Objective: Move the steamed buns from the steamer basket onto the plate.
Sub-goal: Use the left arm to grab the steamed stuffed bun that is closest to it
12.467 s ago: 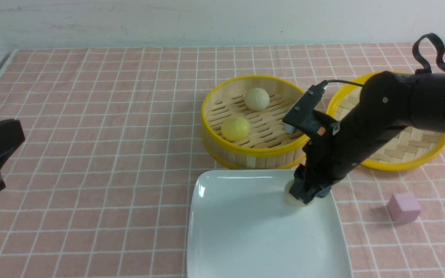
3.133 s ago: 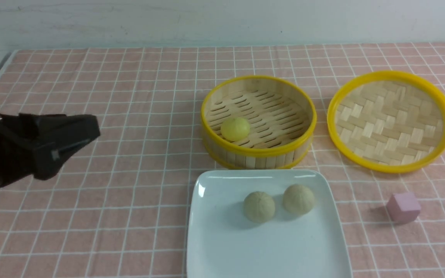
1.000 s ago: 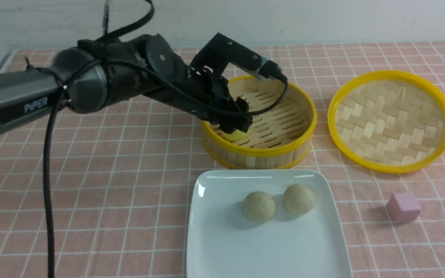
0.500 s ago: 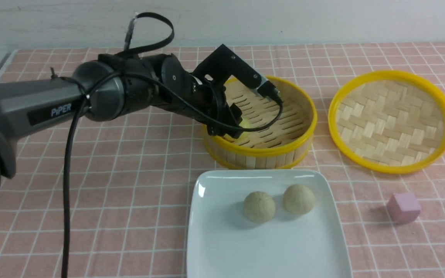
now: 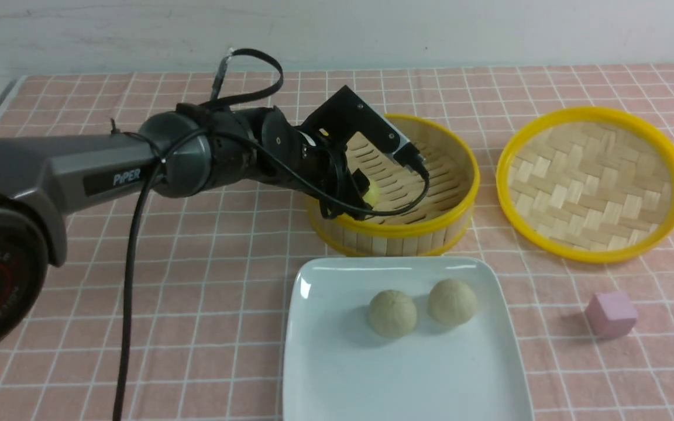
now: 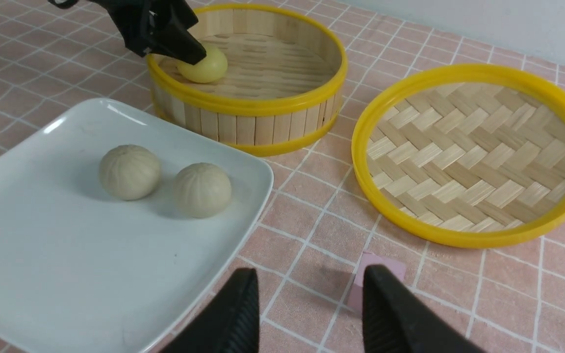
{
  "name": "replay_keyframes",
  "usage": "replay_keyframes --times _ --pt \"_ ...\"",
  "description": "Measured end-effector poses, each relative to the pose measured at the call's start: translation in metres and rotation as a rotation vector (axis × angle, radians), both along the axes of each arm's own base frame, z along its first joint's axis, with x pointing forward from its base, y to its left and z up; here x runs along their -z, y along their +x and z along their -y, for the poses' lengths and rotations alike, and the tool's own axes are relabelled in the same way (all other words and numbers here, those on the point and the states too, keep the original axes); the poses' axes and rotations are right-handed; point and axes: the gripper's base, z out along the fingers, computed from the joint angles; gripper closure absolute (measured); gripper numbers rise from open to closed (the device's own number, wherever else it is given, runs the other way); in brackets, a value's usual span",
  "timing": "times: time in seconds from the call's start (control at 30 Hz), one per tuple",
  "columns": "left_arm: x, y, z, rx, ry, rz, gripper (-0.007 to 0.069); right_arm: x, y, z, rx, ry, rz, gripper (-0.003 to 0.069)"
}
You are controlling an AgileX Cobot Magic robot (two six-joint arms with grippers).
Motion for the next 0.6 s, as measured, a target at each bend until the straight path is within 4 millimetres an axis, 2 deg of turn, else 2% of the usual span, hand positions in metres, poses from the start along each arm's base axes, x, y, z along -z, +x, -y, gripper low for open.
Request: replay_keyframes --times 0.1,0.17,0.2,0.23,0.27,0.37,0.43,0.6 --pt "-0.001 0.002 0.0 -0.008 -0.007 0.023 0.0241 0.0 0.0 0.0 0.001 -0.001 -0.002 0.0347" --pt "-0.002 0.002 0.0 -0.01 -0.009 0.03 0.0332 0.0 0.0 0.0 0.001 -0.001 -0.003 0.0347" --pt "-0.001 0.002 0.0 -0.01 -0.008 0.029 0.0404 0.0 0.0 0.0 0.001 -0.001 -0.003 0.0347" --pt "-0.001 0.002 0.0 -0.01 -0.008 0.029 0.0442 0.0 0.0 0.0 0.001 -0.001 -0.003 0.0347" --pt "0.0 0.002 0.0 -0.009 -0.007 0.027 0.0548 0.0 0.0 0.0 0.001 -0.001 -0.003 0.0351" --pt "0.001 0.002 0.0 -0.007 -0.003 0.017 0.0607 0.0 0.0 0.0 0.001 -0.001 -0.003 0.0362" --pt "0.001 0.001 0.0 -0.003 -0.001 0.008 0.0617 0.0 0.0 0.0 0.001 -0.001 -0.003 0.0369" --pt "-0.03 -0.007 -0.003 0.004 -0.03 0.034 0.0623 0.0 0.0 0.0 0.001 -0.001 -0.004 0.04"
